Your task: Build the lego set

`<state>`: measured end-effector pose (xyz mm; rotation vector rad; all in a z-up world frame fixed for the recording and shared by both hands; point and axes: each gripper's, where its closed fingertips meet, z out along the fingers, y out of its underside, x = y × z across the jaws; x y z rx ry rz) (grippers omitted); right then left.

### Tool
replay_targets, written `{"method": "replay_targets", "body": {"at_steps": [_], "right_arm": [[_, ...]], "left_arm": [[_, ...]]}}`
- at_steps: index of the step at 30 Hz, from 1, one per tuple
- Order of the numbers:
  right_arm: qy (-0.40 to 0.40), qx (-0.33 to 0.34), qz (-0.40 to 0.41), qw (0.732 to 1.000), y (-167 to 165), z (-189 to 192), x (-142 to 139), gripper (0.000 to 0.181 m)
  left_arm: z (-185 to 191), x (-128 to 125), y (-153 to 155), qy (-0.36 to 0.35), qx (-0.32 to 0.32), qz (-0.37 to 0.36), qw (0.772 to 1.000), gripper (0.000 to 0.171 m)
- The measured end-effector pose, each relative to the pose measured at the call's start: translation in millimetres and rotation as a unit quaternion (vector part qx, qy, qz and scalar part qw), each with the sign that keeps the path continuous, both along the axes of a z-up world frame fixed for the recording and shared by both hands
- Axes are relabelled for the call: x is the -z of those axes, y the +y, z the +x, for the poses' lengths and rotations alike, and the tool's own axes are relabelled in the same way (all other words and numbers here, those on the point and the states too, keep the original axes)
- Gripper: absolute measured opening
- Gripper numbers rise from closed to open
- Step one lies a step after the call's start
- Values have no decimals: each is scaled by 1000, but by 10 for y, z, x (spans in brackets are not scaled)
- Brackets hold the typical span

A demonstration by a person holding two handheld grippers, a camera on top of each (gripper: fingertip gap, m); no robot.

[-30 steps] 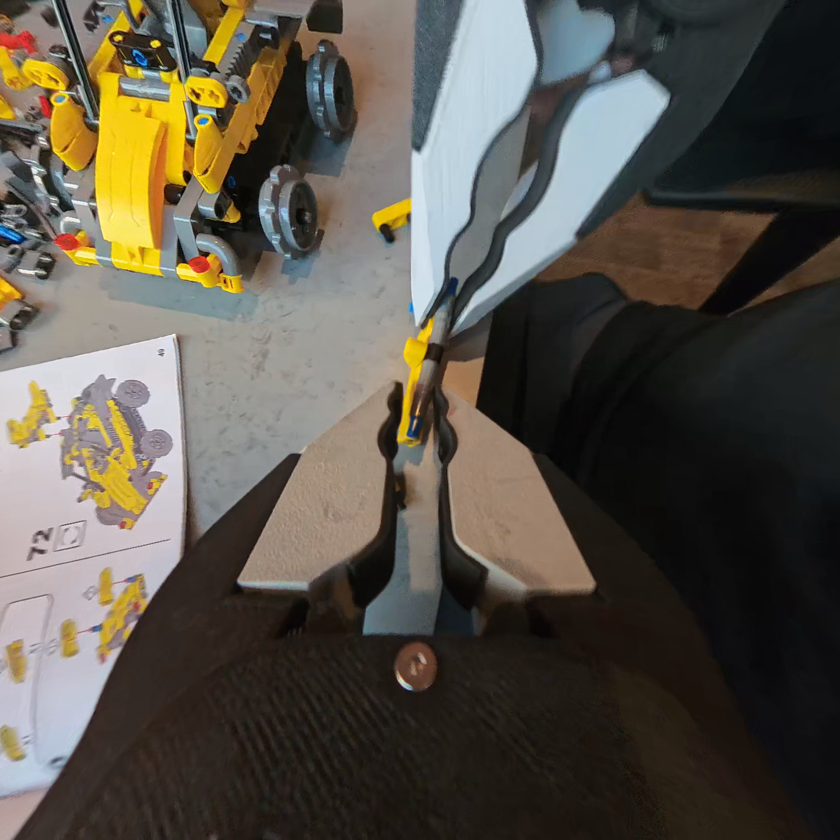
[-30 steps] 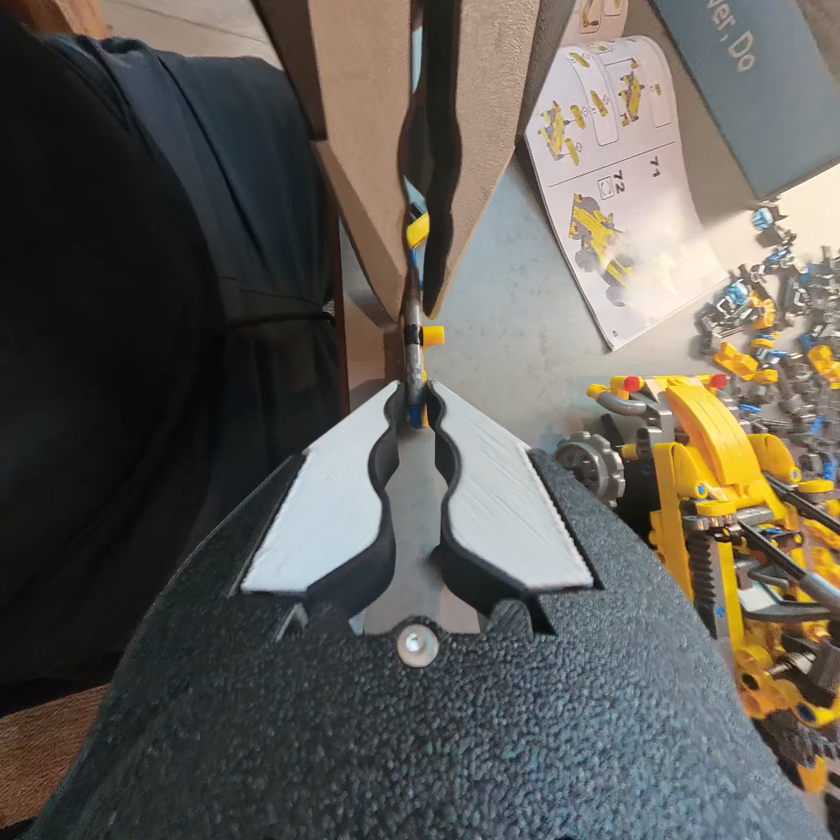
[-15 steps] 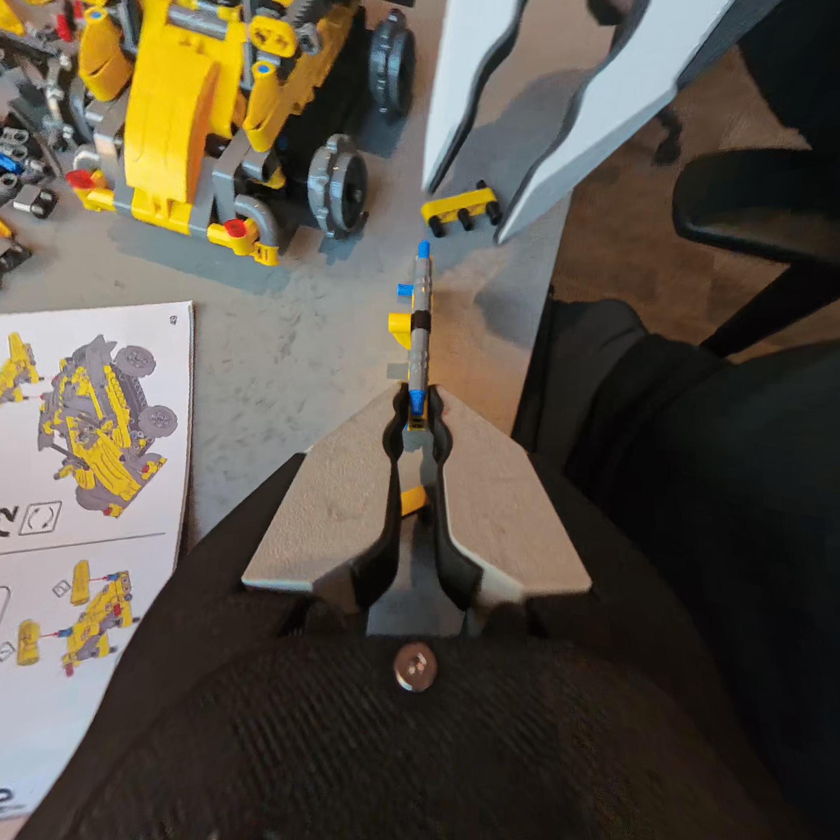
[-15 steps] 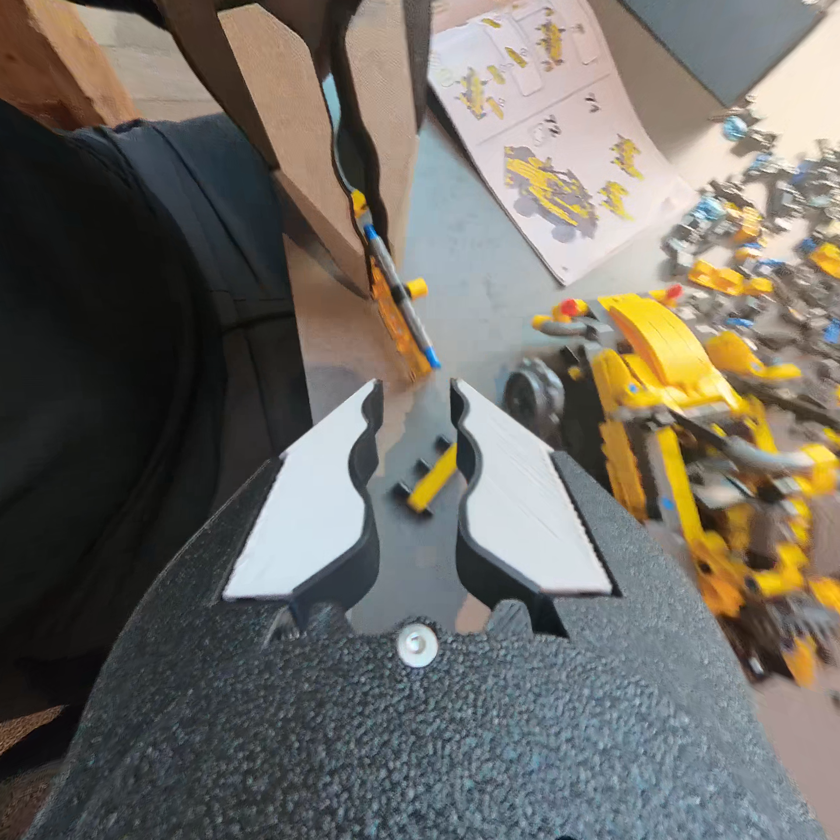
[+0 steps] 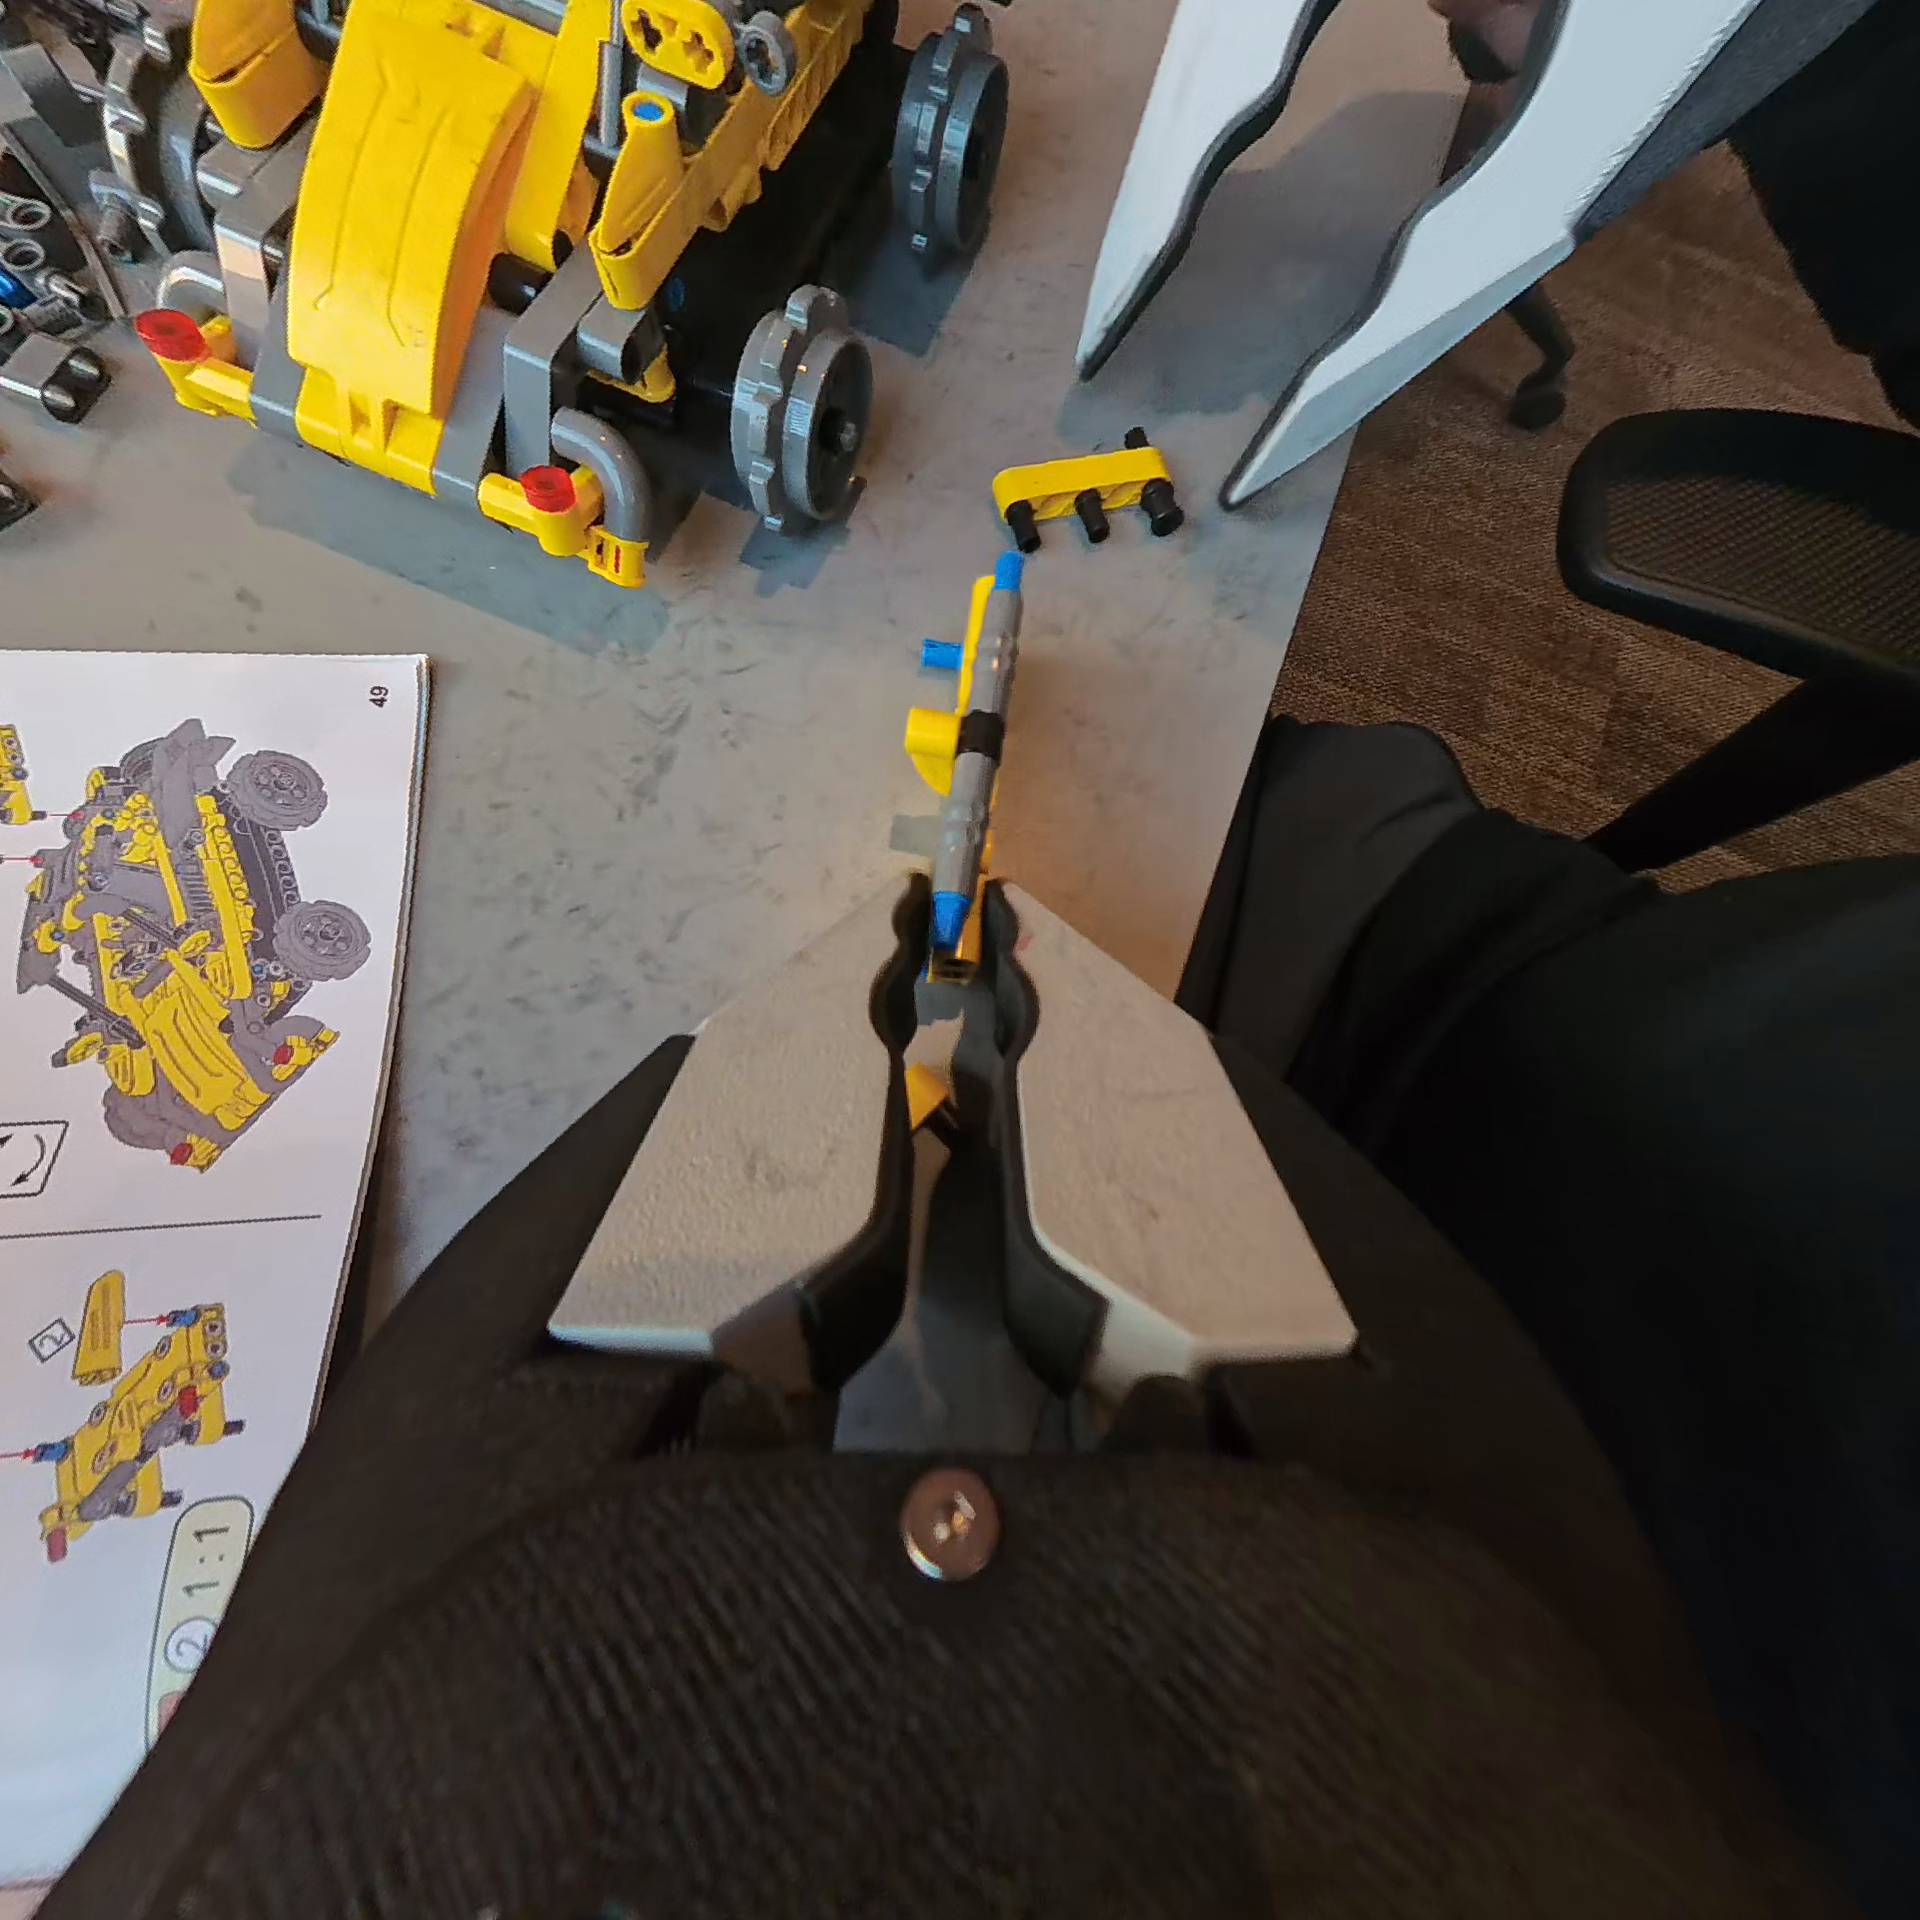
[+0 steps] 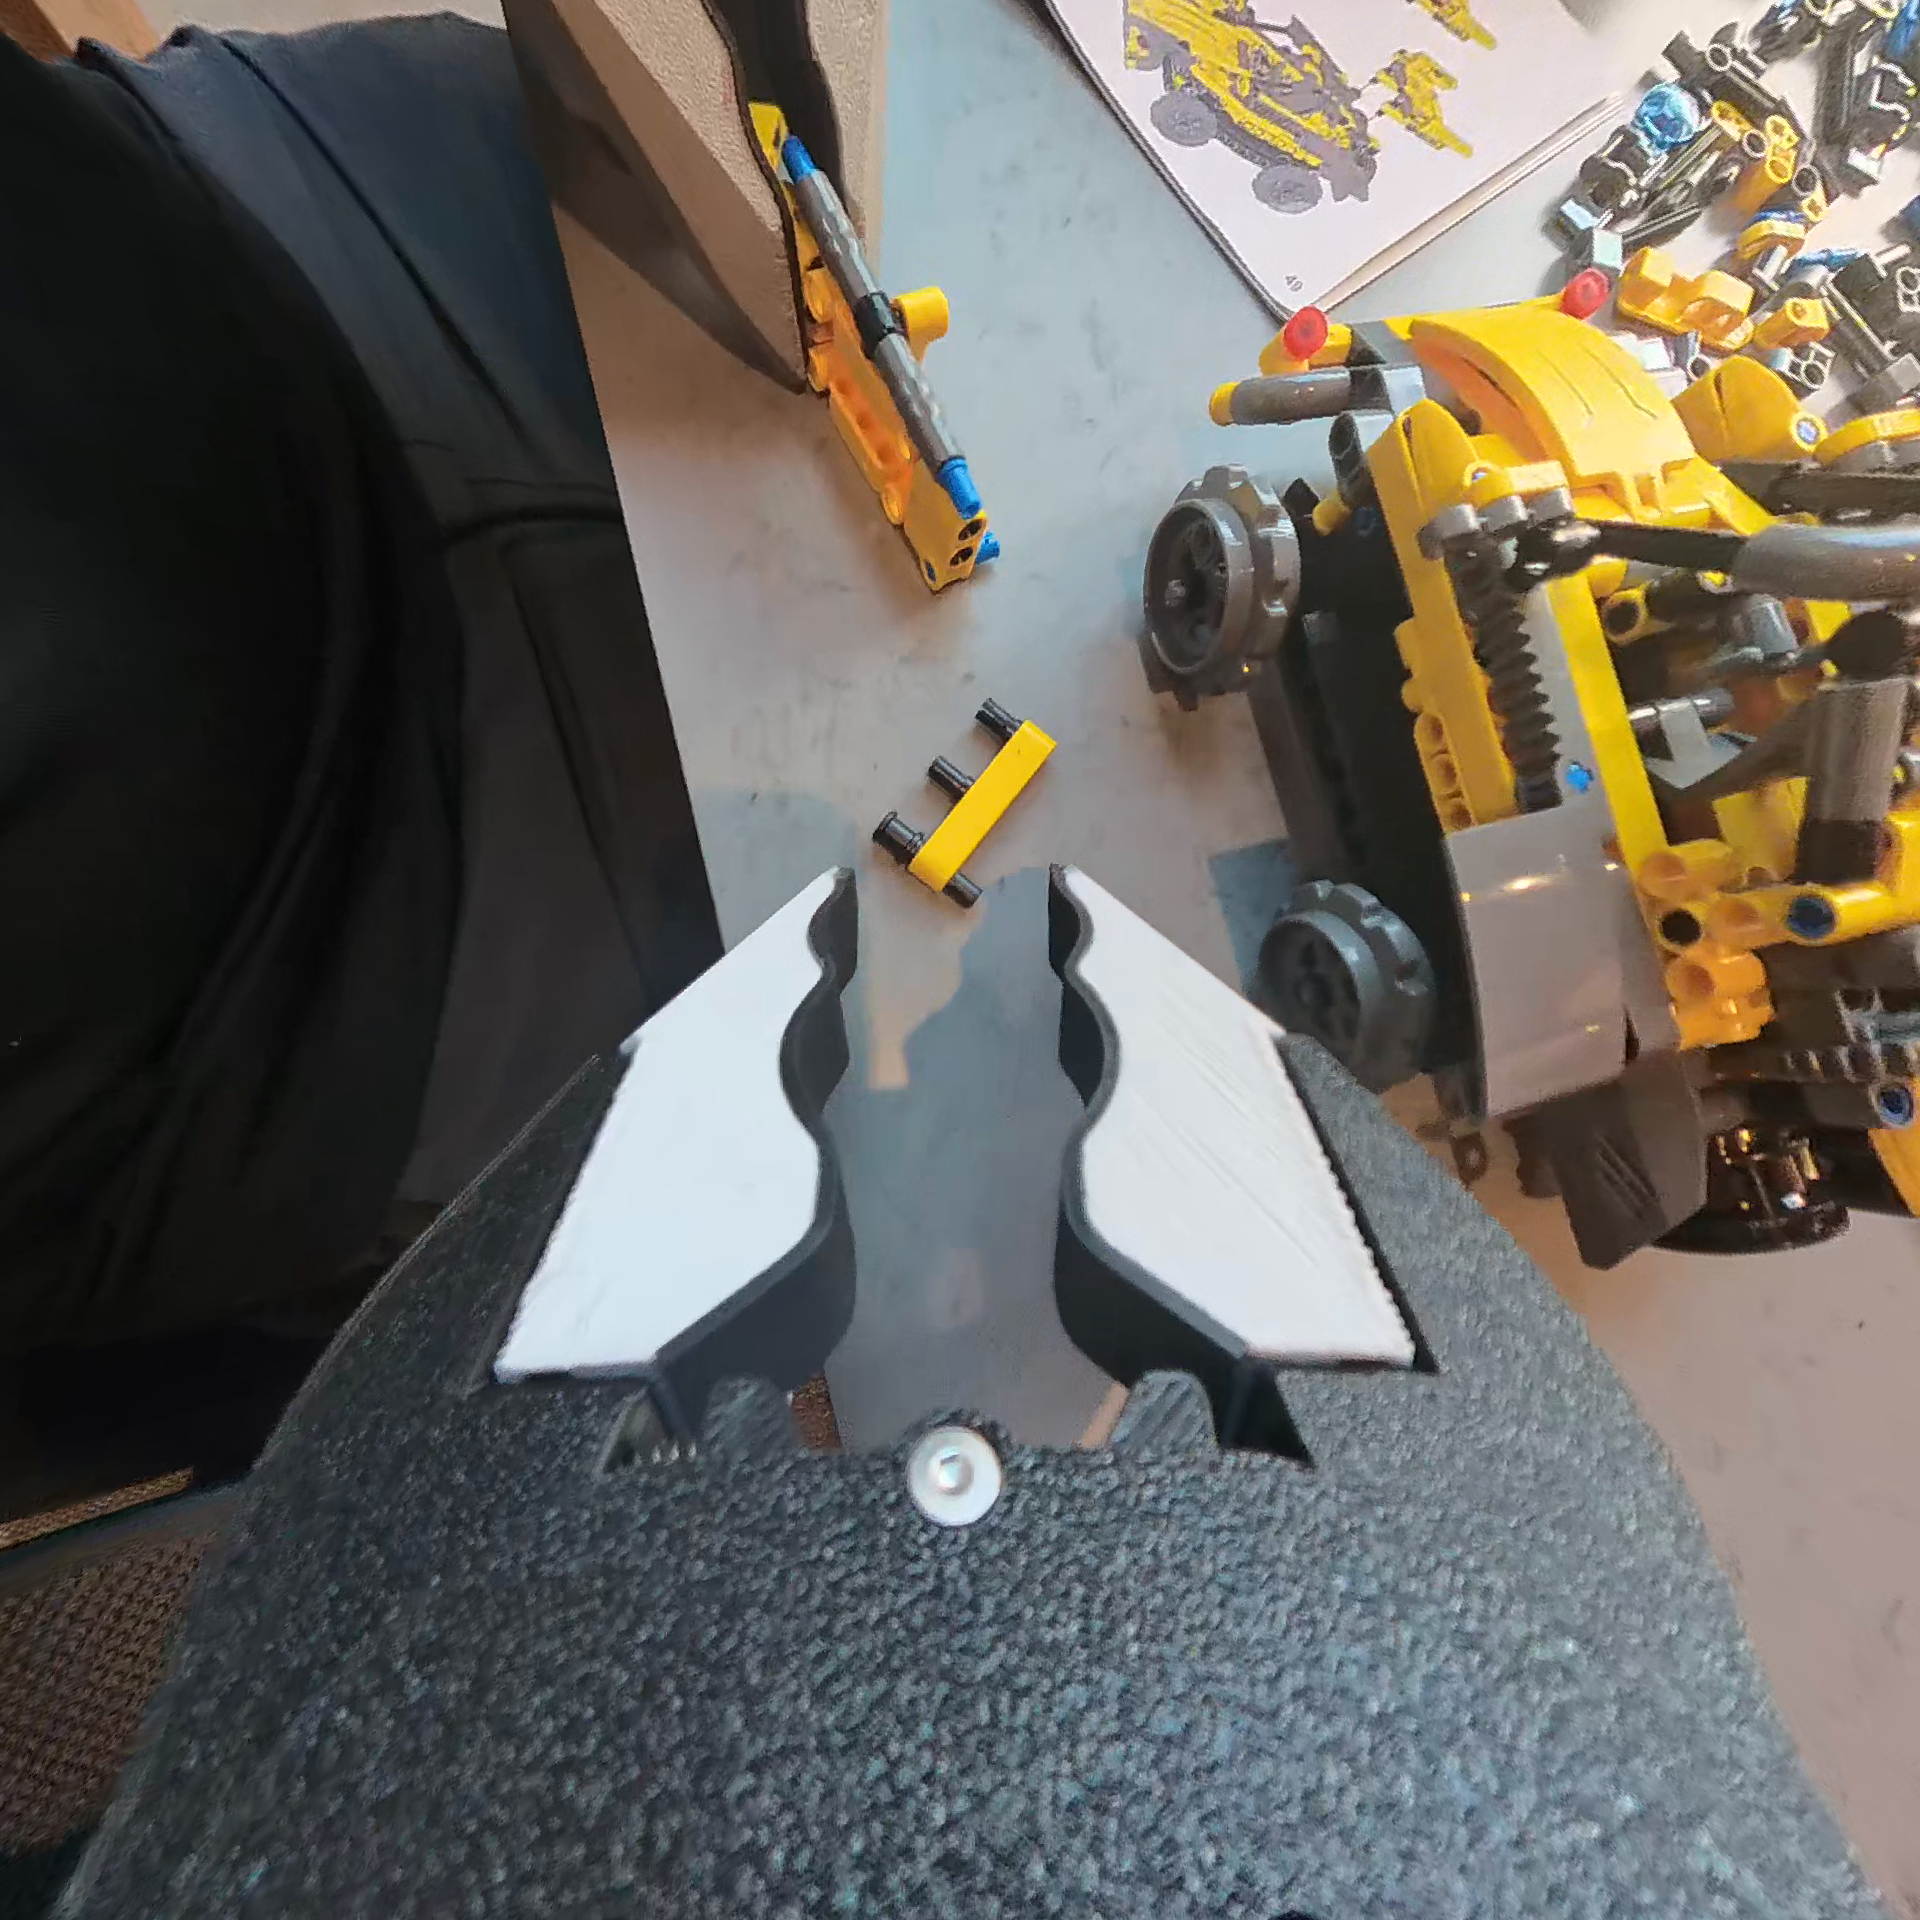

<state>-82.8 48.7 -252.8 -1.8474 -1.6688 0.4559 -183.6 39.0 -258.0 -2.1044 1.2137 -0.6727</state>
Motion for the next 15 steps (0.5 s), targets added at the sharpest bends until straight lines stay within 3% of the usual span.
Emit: {"method": "replay_targets", "body": {"at_steps": [5, 9, 12, 15], "right_arm": [[6, -8, -25, 1000, -27, -77, 59, 33], [15, -14, -62, 998, -90, -81, 79, 21], [22, -20, -82, 996, -149, -89, 86, 9], [24, -14, -90, 996, -150, -91, 86, 9]], "left_arm": [[-4, -6, 6, 0, -4, 3, 1000, 18], [-23, -10, 22, 4, -10, 14, 1000, 32], [-75, -59, 29, 5, -23, 49, 999, 41], [-143, -158, -8, 12, -26, 101, 994, 42]]}}
